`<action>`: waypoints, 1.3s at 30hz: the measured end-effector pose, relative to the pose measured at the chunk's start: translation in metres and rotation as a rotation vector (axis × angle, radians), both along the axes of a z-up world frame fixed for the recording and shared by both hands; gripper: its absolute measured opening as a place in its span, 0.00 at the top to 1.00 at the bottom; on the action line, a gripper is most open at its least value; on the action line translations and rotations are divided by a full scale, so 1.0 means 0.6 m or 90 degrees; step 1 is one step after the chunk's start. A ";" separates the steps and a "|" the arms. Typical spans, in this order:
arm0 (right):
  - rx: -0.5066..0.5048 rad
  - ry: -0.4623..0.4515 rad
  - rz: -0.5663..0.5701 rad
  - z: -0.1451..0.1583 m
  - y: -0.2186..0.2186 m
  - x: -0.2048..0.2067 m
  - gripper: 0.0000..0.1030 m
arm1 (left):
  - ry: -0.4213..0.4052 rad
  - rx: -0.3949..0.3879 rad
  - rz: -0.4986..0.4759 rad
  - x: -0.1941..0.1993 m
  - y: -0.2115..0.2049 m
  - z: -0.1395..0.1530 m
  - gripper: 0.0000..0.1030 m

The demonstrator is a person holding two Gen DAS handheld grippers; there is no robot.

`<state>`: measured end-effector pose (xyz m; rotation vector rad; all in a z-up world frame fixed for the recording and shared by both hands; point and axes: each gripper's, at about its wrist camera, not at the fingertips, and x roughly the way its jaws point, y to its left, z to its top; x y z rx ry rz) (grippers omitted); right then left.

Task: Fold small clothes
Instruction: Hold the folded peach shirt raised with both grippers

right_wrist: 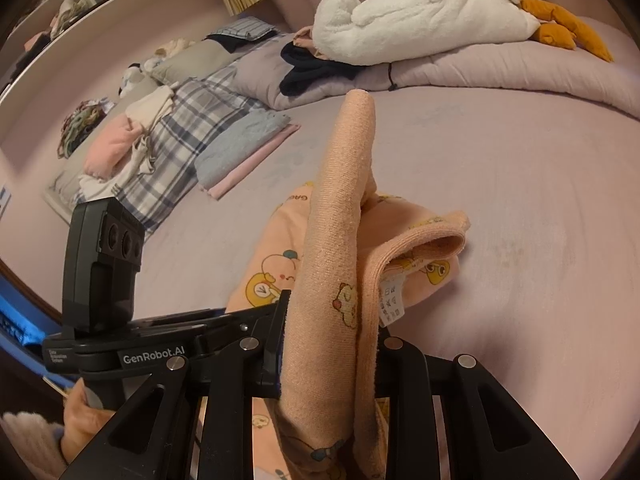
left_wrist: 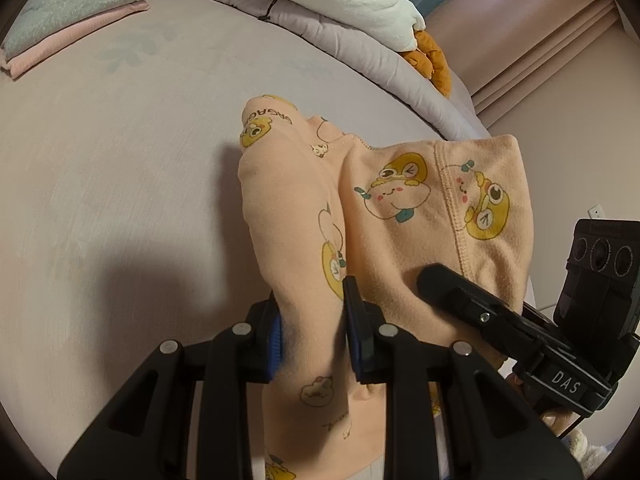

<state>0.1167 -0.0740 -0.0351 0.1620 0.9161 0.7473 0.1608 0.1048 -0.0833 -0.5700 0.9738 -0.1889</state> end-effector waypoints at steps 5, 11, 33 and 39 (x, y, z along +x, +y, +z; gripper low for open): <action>0.004 -0.003 -0.002 0.001 -0.003 0.007 0.73 | -0.003 0.006 -0.003 0.000 0.000 0.003 0.77; 0.007 -0.004 -0.005 0.000 -0.003 0.016 0.73 | -0.003 0.010 0.000 -0.002 -0.001 0.003 0.77; 0.010 -0.004 -0.013 -0.010 -0.001 0.054 0.73 | 0.001 0.028 0.011 -0.001 -0.007 0.006 0.77; 0.012 -0.009 -0.016 -0.012 -0.001 0.068 0.73 | -0.004 0.032 0.015 0.003 -0.006 0.005 0.77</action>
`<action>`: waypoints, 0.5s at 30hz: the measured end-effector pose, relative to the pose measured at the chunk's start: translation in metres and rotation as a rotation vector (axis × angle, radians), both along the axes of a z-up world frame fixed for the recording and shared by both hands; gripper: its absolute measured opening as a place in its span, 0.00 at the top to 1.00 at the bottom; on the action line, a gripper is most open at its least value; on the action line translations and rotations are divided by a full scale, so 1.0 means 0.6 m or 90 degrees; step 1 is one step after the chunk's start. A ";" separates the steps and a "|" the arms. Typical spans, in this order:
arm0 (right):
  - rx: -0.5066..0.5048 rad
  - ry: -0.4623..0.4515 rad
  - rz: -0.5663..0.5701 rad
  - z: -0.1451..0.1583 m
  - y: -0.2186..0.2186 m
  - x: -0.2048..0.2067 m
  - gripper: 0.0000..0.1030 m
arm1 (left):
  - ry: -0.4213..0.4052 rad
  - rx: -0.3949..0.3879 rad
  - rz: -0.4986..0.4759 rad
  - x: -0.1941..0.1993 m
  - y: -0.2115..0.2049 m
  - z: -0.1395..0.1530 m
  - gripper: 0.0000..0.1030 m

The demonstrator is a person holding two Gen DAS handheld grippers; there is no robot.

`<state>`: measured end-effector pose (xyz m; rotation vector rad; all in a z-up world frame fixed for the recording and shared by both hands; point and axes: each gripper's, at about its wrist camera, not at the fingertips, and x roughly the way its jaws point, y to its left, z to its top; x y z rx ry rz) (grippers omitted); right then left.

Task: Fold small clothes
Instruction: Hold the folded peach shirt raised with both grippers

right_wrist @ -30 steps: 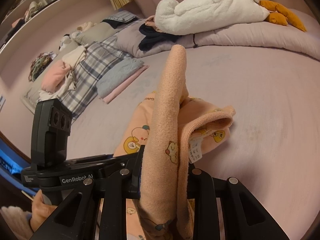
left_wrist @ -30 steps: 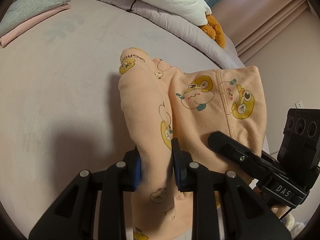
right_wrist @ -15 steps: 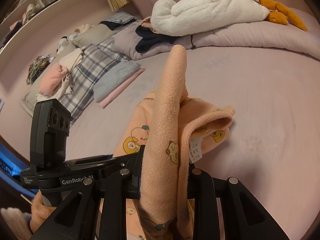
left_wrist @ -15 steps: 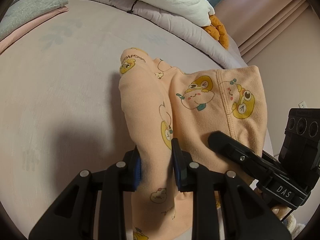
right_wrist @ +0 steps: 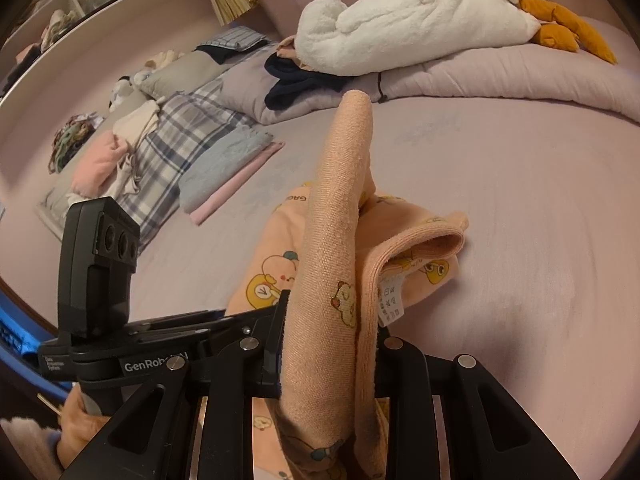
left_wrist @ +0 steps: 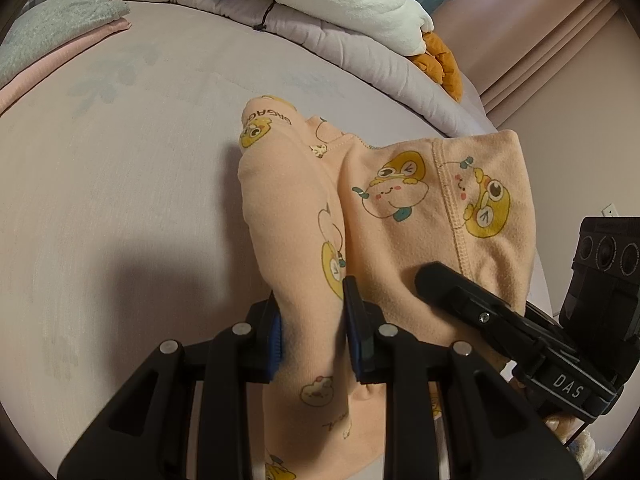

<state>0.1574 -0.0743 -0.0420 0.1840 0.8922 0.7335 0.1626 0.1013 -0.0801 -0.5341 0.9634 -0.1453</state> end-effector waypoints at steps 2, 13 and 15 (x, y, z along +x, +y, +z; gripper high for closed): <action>0.001 -0.001 -0.001 -0.001 0.000 0.005 0.73 | -0.001 0.000 0.002 -0.001 0.001 0.000 0.77; 0.004 -0.008 -0.004 -0.003 0.002 0.021 0.73 | -0.004 0.009 0.005 -0.005 0.001 0.001 0.77; 0.003 -0.009 -0.003 -0.004 0.002 0.020 0.73 | -0.004 0.010 0.006 -0.006 -0.002 0.001 0.77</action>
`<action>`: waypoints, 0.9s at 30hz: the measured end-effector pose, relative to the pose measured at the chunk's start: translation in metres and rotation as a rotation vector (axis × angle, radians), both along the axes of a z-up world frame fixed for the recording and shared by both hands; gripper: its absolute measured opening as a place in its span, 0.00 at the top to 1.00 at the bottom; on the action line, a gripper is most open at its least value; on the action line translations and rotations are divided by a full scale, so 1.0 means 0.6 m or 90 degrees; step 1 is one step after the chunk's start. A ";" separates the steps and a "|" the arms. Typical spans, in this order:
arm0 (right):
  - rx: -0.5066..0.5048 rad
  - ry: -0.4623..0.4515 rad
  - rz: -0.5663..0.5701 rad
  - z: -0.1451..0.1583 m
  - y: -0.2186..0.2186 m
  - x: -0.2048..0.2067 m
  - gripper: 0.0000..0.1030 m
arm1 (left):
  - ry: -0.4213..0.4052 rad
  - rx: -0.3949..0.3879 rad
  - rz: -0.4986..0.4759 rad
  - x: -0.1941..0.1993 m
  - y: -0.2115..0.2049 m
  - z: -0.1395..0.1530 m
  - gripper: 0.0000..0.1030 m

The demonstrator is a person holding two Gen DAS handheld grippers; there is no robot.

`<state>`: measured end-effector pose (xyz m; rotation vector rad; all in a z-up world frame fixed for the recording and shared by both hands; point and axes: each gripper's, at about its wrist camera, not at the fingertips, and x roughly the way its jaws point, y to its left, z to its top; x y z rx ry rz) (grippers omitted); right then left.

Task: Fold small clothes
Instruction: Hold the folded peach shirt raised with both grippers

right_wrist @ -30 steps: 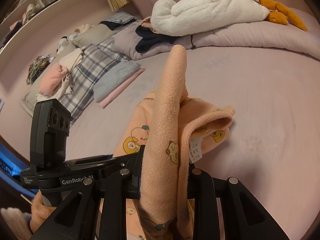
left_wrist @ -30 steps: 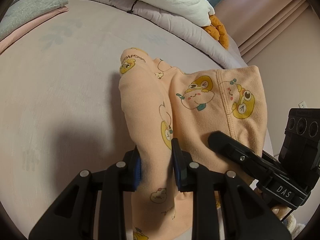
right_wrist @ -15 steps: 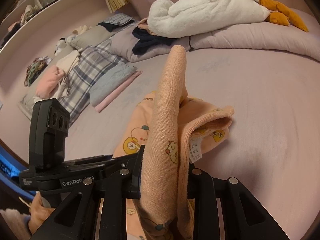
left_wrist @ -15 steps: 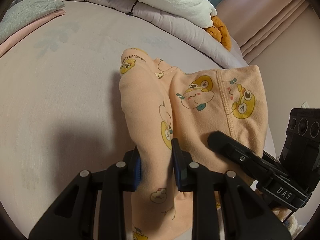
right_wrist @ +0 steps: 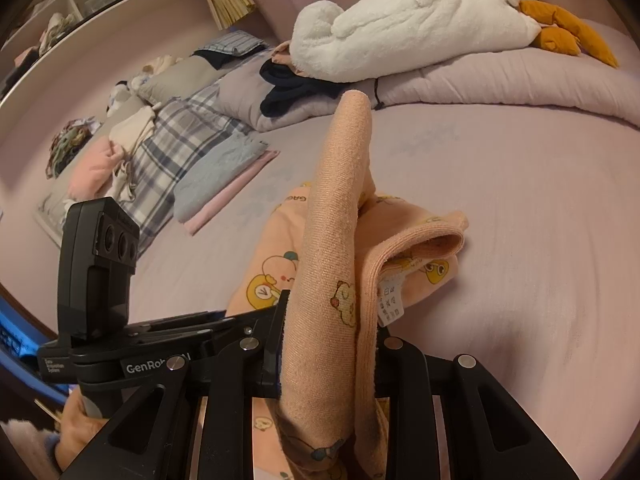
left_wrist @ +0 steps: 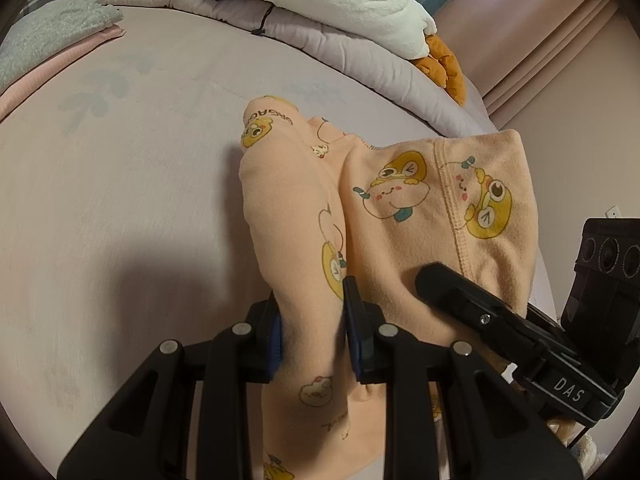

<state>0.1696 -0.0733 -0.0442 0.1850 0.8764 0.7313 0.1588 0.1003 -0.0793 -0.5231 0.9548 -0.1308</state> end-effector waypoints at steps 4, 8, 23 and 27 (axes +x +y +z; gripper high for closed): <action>0.001 0.001 -0.001 0.000 0.000 0.002 0.73 | 0.001 0.000 0.001 -0.002 0.000 0.001 0.77; 0.001 0.002 0.000 -0.001 -0.001 0.007 0.73 | 0.005 0.003 0.001 0.004 -0.003 0.000 0.77; -0.004 0.014 -0.004 -0.019 -0.004 0.023 0.73 | 0.020 0.007 0.006 0.016 -0.006 -0.010 0.77; -0.006 0.018 -0.005 -0.022 0.000 0.024 0.73 | 0.025 0.009 0.008 0.020 -0.008 -0.012 0.77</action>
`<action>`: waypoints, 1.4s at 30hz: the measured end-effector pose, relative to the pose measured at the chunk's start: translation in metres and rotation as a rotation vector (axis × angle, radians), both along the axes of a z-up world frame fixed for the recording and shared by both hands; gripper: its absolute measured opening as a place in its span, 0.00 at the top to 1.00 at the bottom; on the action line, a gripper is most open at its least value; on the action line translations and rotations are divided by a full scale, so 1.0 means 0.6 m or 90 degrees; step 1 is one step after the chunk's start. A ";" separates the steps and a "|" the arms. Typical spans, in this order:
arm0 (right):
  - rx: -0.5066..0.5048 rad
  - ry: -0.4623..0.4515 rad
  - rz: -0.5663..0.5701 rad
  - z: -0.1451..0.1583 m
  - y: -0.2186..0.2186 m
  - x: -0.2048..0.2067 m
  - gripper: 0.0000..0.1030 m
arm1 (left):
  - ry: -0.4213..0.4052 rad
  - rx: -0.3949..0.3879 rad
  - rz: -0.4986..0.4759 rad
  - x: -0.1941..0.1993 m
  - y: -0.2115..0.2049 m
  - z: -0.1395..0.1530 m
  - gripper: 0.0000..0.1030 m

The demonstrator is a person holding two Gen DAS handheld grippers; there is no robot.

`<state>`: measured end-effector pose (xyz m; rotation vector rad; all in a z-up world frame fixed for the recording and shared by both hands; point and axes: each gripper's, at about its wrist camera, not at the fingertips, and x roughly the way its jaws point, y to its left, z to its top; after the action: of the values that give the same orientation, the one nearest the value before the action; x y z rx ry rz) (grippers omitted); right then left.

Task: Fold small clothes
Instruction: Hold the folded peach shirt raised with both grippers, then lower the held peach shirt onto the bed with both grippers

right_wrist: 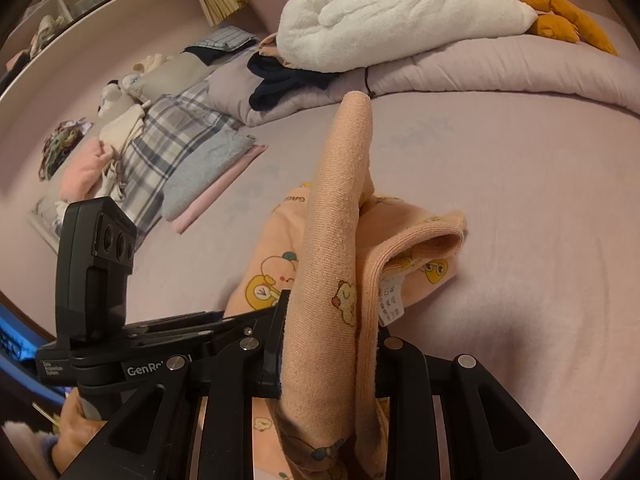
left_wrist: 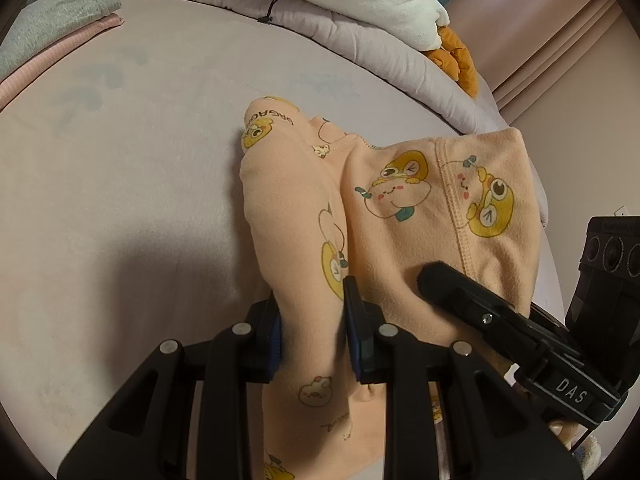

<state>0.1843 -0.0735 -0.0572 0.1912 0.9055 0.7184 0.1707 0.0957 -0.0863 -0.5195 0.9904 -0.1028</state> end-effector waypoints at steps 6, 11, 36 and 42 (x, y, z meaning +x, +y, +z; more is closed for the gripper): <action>-0.002 0.003 -0.001 -0.002 0.003 0.002 0.73 | 0.006 0.007 -0.001 0.007 -0.003 -0.003 0.76; -0.001 0.008 -0.003 -0.009 0.002 0.006 0.73 | 0.013 0.013 0.000 0.013 -0.003 -0.008 0.76; 0.030 0.061 -0.044 -0.033 -0.036 0.020 0.73 | 0.025 0.015 0.007 0.017 -0.004 -0.023 0.72; 0.041 0.079 -0.056 -0.039 -0.044 0.022 0.73 | 0.026 0.015 0.007 0.018 -0.003 -0.024 0.70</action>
<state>0.1974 -0.1001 -0.0808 0.3337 0.9863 0.6596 0.1815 0.0940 -0.1005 -0.5073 1.0270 -0.0717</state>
